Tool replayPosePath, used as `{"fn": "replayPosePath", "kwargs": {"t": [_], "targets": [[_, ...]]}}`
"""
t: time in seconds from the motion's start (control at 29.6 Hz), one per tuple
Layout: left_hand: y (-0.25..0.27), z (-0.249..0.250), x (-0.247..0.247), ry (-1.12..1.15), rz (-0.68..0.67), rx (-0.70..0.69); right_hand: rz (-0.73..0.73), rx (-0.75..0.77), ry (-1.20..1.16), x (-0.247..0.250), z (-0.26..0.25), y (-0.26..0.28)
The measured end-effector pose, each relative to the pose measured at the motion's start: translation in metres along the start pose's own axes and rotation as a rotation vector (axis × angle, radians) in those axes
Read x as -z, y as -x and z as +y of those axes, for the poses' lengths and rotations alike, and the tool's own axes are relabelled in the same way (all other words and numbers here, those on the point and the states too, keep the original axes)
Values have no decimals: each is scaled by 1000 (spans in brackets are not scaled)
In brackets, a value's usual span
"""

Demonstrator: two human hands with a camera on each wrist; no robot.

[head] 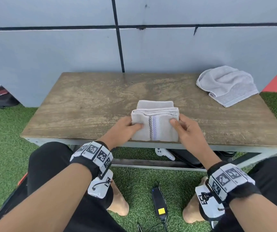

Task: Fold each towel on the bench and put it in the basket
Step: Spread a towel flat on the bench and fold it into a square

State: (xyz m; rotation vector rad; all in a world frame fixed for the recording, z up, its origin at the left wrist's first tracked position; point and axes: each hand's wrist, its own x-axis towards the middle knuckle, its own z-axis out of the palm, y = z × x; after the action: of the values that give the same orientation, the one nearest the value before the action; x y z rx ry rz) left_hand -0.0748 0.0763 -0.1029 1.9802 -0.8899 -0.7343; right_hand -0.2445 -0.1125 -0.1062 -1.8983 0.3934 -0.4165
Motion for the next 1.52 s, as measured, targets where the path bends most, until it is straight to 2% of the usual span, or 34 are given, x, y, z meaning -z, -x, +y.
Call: {"fn": "replayPosePath", "kwargs": {"t": [0.17,0.44,0.61,0.91,1.01,1.08,1.15,1.18,1.21,1.25,1.32,1.38,1.52], "targets": [[-12,6,-5,9,57,69,70,-137,160,-6,20,-23],[-58,4,-13,-139,303,65,172,-191,409,-4,20,-75],[-78,-2,-21,-289,362,117,129,-272,499,-1,32,-94],[-82,-10,-31,-444,429,123,130,-329,556,-9,48,-96],[-85,-4,-30,-371,464,169,127,-377,510,-8,45,-98],[-83,3,-30,-299,542,95,215,-301,518,-10,37,-95],[-77,8,-35,-350,605,-184,315,-69,720,-15,30,-87],[-75,6,-41,-402,556,-305,290,41,793,-18,27,-83],[-73,1,-47,-459,462,-375,205,109,839,-22,27,-79],[-73,-4,-52,-526,357,-378,96,129,866,-26,30,-75],[-73,-15,-60,-641,215,-247,-72,44,906,-31,39,-70],[-76,-19,-59,-685,163,-121,-124,-54,920,-33,45,-72],[-82,-15,-54,-699,113,-43,-175,-106,971,-33,42,-80]]}}
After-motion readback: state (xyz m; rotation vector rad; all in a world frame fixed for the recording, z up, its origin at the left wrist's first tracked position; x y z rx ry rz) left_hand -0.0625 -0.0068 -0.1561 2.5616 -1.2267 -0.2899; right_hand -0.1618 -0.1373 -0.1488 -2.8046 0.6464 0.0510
